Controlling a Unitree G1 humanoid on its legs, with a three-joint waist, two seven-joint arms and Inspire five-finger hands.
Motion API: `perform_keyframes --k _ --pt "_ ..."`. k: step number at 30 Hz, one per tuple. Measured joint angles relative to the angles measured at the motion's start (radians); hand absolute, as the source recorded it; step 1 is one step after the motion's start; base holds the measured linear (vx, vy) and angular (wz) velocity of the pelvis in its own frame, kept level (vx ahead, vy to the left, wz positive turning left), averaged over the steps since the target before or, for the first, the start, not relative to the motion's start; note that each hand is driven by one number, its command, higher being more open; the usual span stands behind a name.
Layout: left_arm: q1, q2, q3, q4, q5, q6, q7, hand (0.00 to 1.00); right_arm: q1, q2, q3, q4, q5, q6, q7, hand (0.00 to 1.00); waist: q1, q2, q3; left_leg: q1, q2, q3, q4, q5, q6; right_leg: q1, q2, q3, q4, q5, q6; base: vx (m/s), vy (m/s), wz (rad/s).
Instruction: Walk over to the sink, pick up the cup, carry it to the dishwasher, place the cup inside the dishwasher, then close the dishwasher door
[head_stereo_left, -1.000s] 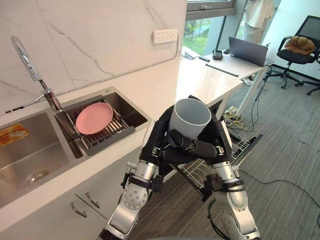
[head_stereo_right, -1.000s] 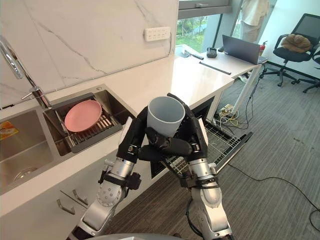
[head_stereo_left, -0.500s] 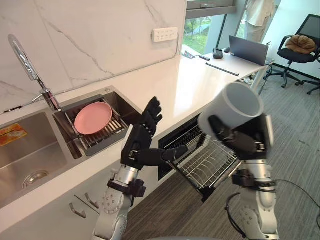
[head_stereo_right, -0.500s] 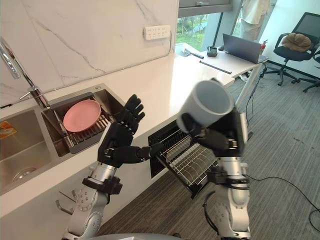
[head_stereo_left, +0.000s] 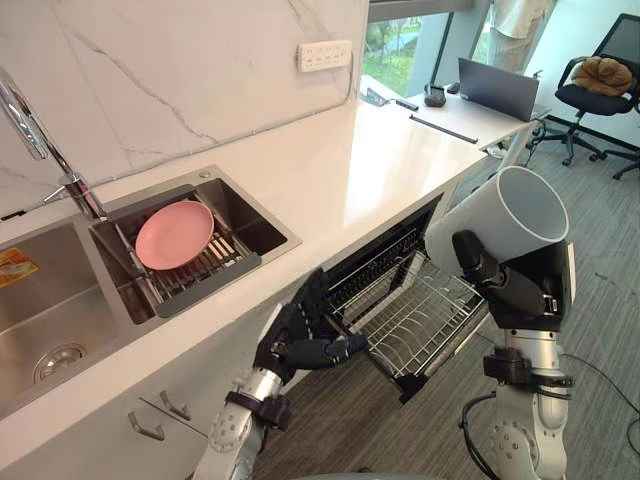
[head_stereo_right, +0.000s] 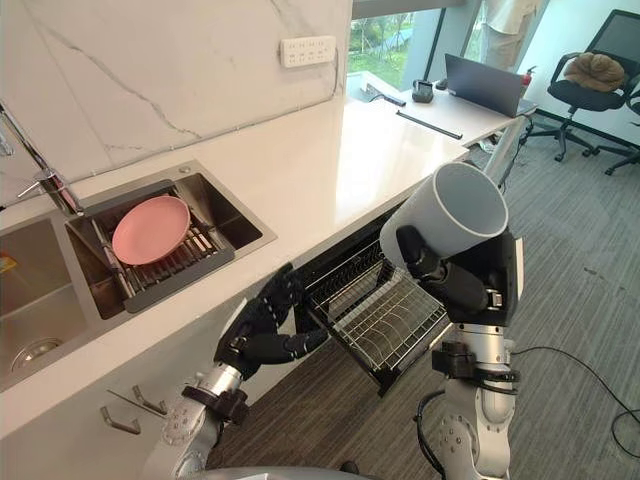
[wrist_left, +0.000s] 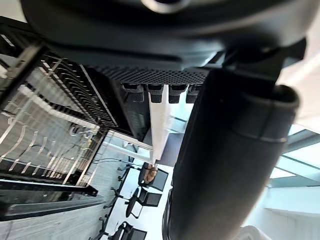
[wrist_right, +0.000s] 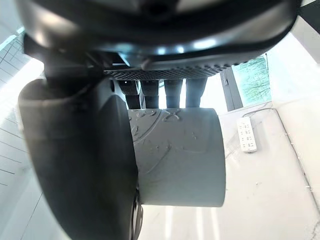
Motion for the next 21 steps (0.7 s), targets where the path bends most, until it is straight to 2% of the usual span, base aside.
perform_keyframes --k 5,8,11,13,15,17,21 --pt "0.008 0.001 -0.022 0.105 0.032 0.030 0.005 1.00 0.008 0.001 0.010 0.070 0.000 0.000 0.003 0.00 -0.002 0.000 0.003 -0.002 0.003 0.001 0.000 0.000 0.000 -0.002 -0.001 0.000 0.000 -0.001 -0.001 -0.02 -0.020 0.00" --pt "0.010 0.003 -0.027 0.170 0.092 0.042 0.040 1.00 0.022 0.001 0.023 0.101 -0.002 0.001 0.004 0.00 -0.001 0.000 0.003 -0.003 0.003 0.001 -0.001 0.000 0.000 -0.003 -0.001 -0.001 0.000 -0.001 -0.002 0.00 0.000 0.00" --pt "-0.005 0.007 -0.017 0.363 0.121 0.048 0.090 1.00 0.026 0.001 0.028 0.155 -0.012 0.004 0.002 0.00 -0.002 0.002 0.003 0.000 0.006 0.002 -0.013 0.005 -0.003 -0.006 -0.006 -0.045 0.000 -0.005 -0.008 -0.01 -0.029 -0.01" --pt "0.000 0.007 0.023 0.509 0.128 0.050 0.120 1.00 0.026 0.001 0.028 0.202 -0.016 0.013 0.000 0.00 -0.003 0.003 0.004 0.007 0.009 0.004 -0.025 0.009 -0.008 -0.006 -0.004 -0.063 0.000 0.001 -0.001 0.00 -0.048 -0.05" --pt "0.011 0.009 0.064 0.563 0.135 0.051 0.132 1.00 0.027 0.000 0.027 0.232 -0.022 0.015 -0.004 0.00 -0.006 0.007 0.007 0.009 0.010 0.005 -0.032 0.013 -0.012 -0.007 0.000 -0.066 0.001 0.005 -0.001 0.00 -0.036 -0.02" --pt "0.012 0.013 0.133 0.634 0.140 0.020 0.150 1.00 0.027 -0.001 0.025 0.275 -0.053 0.025 -0.009 0.00 -0.005 0.015 0.010 0.011 0.008 0.005 -0.036 0.014 -0.012 -0.006 0.002 -0.070 0.005 0.006 0.000 -0.01 -0.039 0.00" --pt "0.014 0.007 0.208 0.703 0.134 -0.026 0.163 1.00 0.029 -0.001 0.025 0.322 -0.136 0.048 -0.025 0.00 -0.004 0.016 0.013 0.014 0.003 0.000 -0.041 0.020 -0.009 -0.002 -0.005 -0.076 0.004 0.009 0.003 -0.05 -0.024 0.05"
